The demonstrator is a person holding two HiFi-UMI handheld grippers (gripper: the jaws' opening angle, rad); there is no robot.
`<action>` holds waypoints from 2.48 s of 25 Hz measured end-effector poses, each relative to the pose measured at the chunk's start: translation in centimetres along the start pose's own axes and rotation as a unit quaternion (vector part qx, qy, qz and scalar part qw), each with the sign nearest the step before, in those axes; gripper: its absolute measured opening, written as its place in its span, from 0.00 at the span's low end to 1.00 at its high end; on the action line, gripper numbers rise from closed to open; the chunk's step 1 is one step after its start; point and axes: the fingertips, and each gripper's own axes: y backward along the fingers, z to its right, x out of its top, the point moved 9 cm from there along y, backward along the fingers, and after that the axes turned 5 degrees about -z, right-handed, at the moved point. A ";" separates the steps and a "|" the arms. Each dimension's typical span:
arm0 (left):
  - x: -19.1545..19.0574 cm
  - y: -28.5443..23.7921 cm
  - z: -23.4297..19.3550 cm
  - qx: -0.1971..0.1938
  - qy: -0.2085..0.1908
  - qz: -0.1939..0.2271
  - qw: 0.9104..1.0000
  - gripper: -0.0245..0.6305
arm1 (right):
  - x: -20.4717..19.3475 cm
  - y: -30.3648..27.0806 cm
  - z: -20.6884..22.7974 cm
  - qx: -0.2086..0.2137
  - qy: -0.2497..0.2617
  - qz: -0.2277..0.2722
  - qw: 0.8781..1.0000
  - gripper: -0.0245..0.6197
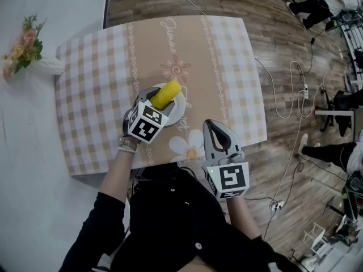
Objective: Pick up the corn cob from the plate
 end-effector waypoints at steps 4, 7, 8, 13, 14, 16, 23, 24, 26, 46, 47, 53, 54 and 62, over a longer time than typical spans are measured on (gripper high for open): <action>0.5 1.3 0.3 0.011 -0.008 0.007 1.000 0.43 | 0.6 0.2 -0.2 0.003 0.005 0.010 1.000 0.10; 0.8 2.5 0.7 0.018 -0.012 0.014 1.000 0.43 | 1.2 0.6 -0.4 0.007 0.009 0.019 1.000 0.10; 0.8 2.9 0.9 0.019 -0.009 0.017 1.000 0.43 | 1.3 0.7 -0.5 0.009 0.010 0.021 1.000 0.10; 1.0 4.9 1.2 0.030 0.003 0.033 0.999 0.43 | 1.8 1.2 -0.9 0.017 0.023 0.030 0.999 0.10; 1.0 5.3 1.3 0.033 0.005 0.036 0.999 0.43 | 1.9 1.3 -0.9 0.018 0.026 0.031 0.999 0.10; 1.1 6.1 1.6 0.038 0.010 0.043 0.998 0.43 | 2.1 1.7 -0.9 0.017 0.028 0.038 0.999 0.10; 1.8 9.2 2.7 0.060 0.014 0.072 0.996 0.43 | 3.5 2.5 -1.0 0.018 0.039 0.065 0.997 0.10; 1.9 9.7 2.8 0.063 0.014 0.076 0.995 0.43 | 3.6 2.7 -1.1 0.020 0.041 0.069 0.997 0.10; 2.3 10.7 3.1 0.070 0.015 0.085 0.994 0.43 | 4.0 2.9 -1.2 0.023 0.045 0.076 0.996 0.10; 4.0 21.7 7.7 0.146 0.005 0.164 0.976 0.43 | 6.2 6.2 -2.8 0.050 0.082 0.119 0.988 0.10; 4.0 22.1 7.9 0.150 0.006 0.168 0.974 0.43 | 6.4 6.3 -2.9 0.051 0.085 0.121 0.988 0.10; 3.7 24.3 8.9 0.171 0.005 0.186 0.968 0.43 | 6.7 6.7 -3.1 0.055 0.087 0.146 0.984 0.10; 3.6 24.6 9.0 0.174 0.005 0.186 0.967 0.43 | 6.8 6.8 -3.1 0.055 0.089 0.147 0.983 0.10; 3.0 25.8 9.5 0.179 0.016 0.197 0.964 0.43 | 7.0 7.1 -3.5 0.059 0.097 0.153 0.982 0.10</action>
